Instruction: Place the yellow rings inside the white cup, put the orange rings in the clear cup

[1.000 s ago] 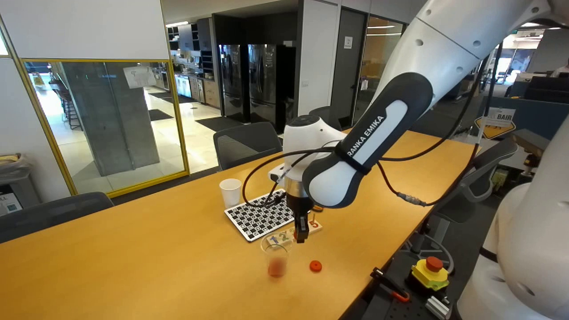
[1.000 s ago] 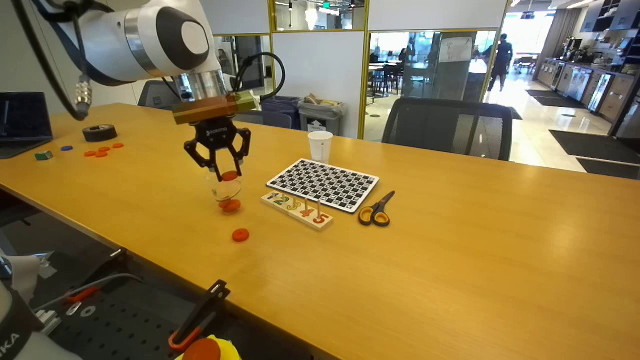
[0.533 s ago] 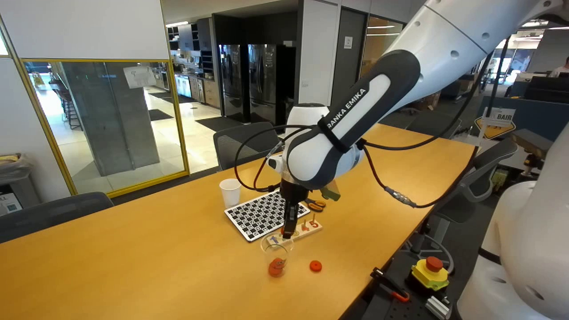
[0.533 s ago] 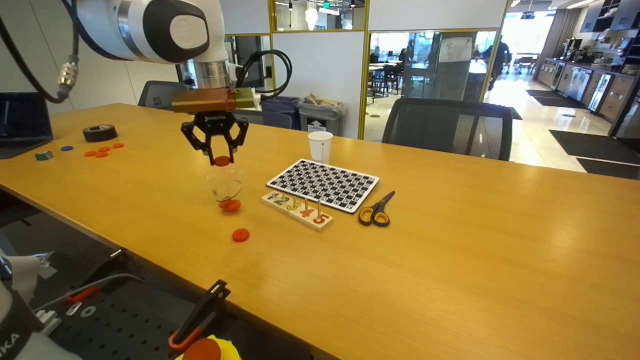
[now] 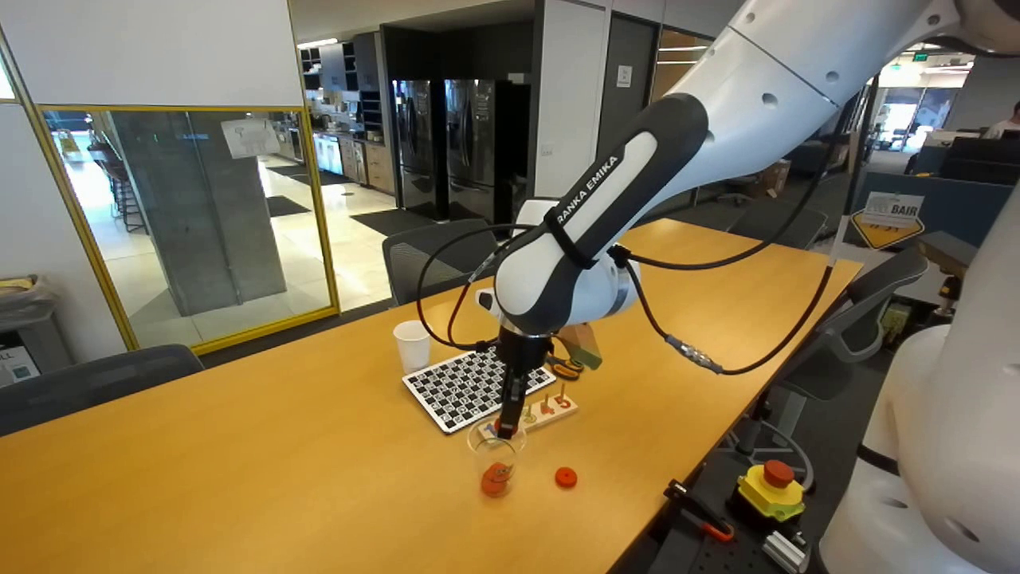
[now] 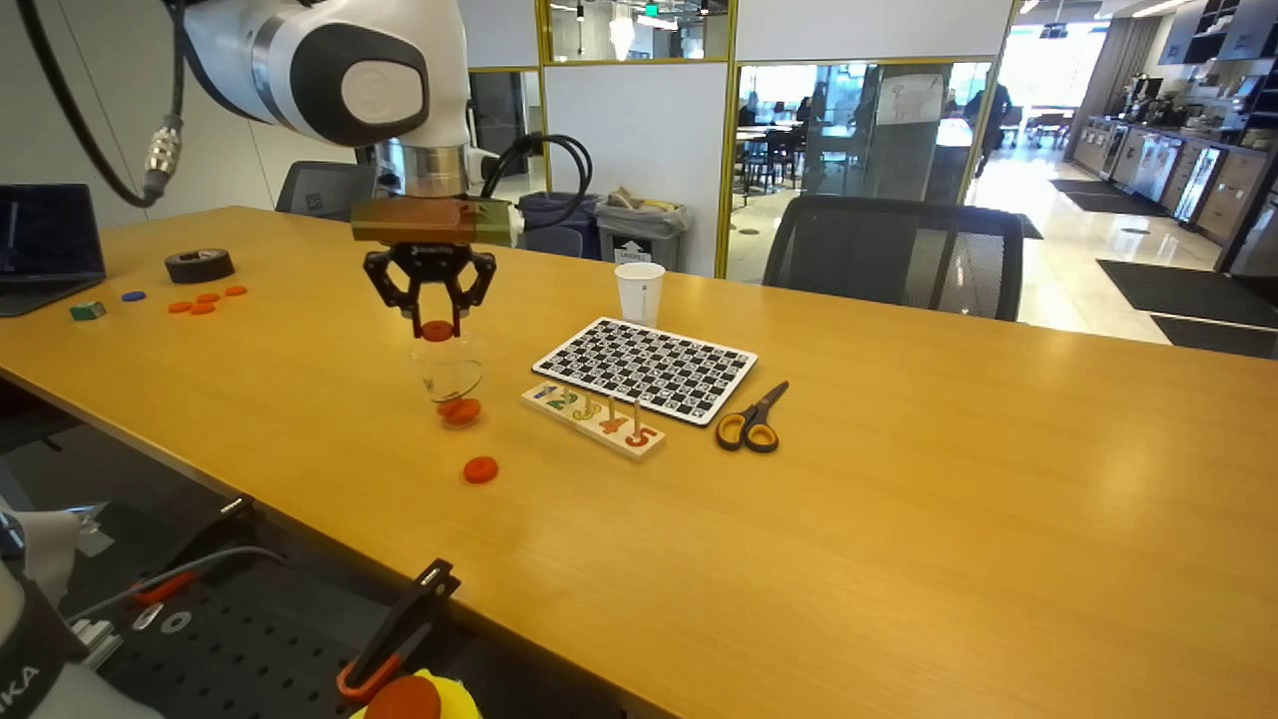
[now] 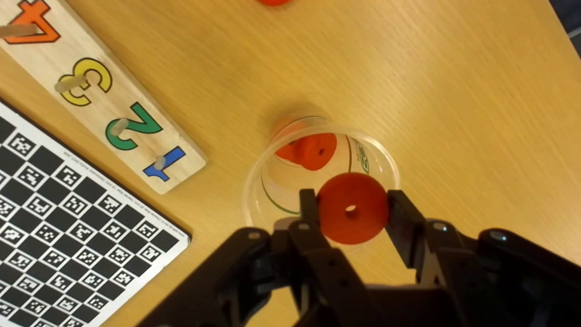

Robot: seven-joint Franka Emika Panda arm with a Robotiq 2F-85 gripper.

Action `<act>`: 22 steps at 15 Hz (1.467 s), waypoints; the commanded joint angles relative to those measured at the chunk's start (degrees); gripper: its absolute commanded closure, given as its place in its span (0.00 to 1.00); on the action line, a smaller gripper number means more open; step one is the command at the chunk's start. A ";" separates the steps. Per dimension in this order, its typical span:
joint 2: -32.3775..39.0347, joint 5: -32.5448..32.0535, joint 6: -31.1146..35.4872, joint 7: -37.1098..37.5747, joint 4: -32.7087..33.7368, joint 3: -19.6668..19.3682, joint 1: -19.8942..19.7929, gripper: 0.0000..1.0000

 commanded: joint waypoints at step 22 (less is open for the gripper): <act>-9.48 -22.82 2.61 56.17 -8.63 0.73 -11.02 0.00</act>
